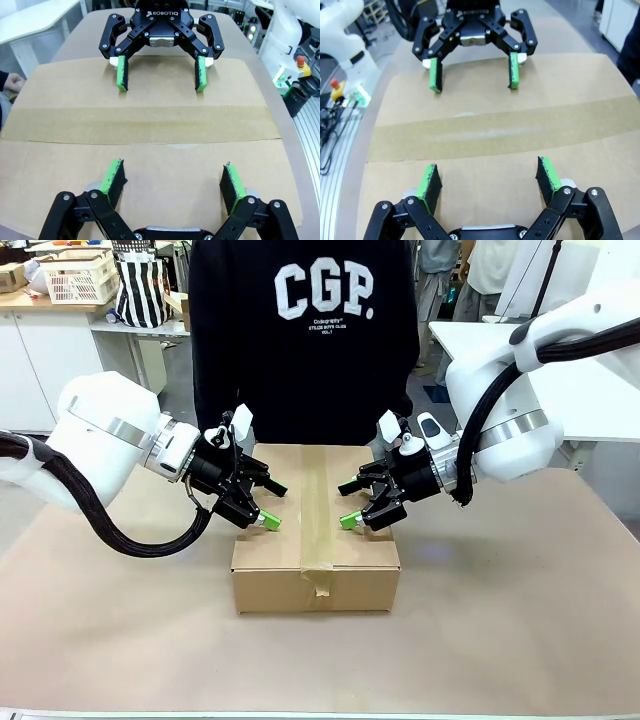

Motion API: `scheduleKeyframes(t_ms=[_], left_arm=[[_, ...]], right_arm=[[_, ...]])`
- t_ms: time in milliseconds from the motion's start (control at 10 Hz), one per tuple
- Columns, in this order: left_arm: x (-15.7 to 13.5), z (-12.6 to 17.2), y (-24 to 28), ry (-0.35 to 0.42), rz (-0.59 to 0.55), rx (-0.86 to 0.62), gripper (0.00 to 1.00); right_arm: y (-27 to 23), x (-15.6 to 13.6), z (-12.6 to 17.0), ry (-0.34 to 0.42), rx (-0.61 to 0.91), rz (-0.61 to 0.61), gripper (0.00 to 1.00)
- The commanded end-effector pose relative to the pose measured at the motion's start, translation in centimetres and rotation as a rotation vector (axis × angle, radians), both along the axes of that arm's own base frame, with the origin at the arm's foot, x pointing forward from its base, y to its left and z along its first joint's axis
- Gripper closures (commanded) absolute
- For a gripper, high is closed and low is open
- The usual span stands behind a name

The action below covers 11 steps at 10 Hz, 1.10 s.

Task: Pack the gift set into the box.
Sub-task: Press and hold the closed box until the human finishes sealing it.

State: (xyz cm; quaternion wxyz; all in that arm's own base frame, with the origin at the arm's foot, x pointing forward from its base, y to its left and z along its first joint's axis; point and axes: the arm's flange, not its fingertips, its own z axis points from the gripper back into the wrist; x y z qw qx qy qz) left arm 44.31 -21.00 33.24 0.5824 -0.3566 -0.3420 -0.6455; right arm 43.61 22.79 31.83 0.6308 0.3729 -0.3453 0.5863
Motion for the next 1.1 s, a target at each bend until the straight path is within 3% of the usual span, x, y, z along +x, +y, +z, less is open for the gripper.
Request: scheduleKeyframes(t_ms=[0,700,800,1000], left_arm=[[-0.2,-0.3,0.1,0.003,-0.003,0.000,0.00],[0.0,0.0,0.0,0.000,0.000,0.000,0.00],[0.2,1.9,-0.6,0.084,-0.009,0.023,0.00],[-0.5,6.5,0.8,0.279,-0.006,0.038,0.00]], right_arm=[[0.0,-0.1,-0.4,0.007,-0.001,-0.014,0.00],[0.0,0.0,0.0,0.000,0.000,0.000,0.00],[0.2,-0.1,1.8,0.028,-0.059,0.005,0.00],[-1.8,-0.4,6.6,0.228,0.024,-0.027,0.00]])
